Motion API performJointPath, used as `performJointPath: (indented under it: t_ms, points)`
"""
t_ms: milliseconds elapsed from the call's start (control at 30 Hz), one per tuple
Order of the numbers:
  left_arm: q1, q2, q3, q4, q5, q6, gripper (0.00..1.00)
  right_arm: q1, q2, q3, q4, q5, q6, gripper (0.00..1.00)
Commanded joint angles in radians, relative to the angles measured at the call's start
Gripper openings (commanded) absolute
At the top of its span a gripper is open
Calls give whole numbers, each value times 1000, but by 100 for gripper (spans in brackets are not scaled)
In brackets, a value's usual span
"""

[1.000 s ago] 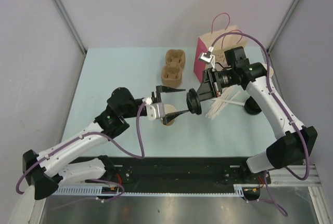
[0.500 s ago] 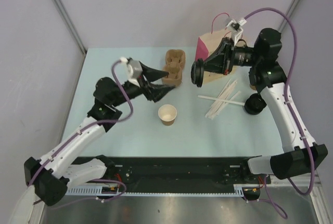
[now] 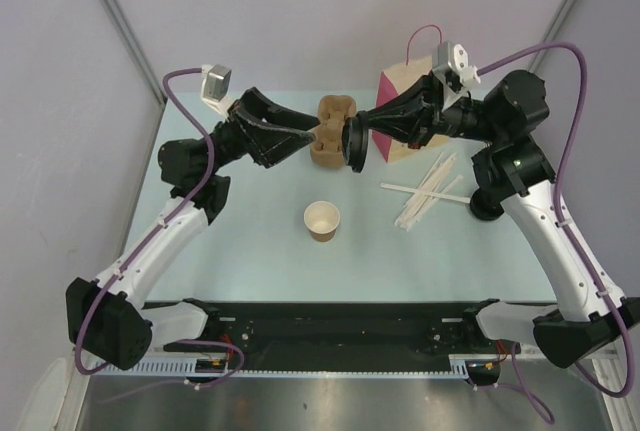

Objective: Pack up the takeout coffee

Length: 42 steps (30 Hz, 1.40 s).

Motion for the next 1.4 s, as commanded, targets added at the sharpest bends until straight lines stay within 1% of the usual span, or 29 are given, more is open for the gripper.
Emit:
performJointPath:
  t_ms: [0,100,233,367,633,833,1033,1200,1267,1333,1367]
  points:
    - [0,-16,35,175,72,-135,63,37,30,35,51,55,-56,0]
    - [0,-16,45,163,87,-128,59,74,39,38,49,72,-71,0]
    - [0,0,56,161,84,-137,58,122,50,51,40,98,-79,0]
    - [-1,9,41,195,92,-168,55,155,47,51,22,138,-120,0]
    - [2,41,29,278,102,-249,49,181,45,61,9,189,-147,0]
    - [2,66,32,304,99,-284,43,191,45,67,6,209,-154,0]
    - [2,69,29,318,82,-293,34,194,47,66,18,206,-153,0]
    - [2,70,24,339,75,-301,25,195,41,51,26,204,-154,0]
    - [2,70,22,342,73,-301,16,192,39,49,28,204,-156,0]
    - [2,70,19,347,67,-303,9,194,36,46,28,207,-157,0]
    - [2,73,19,347,66,-303,1,192,36,44,28,210,-159,0]
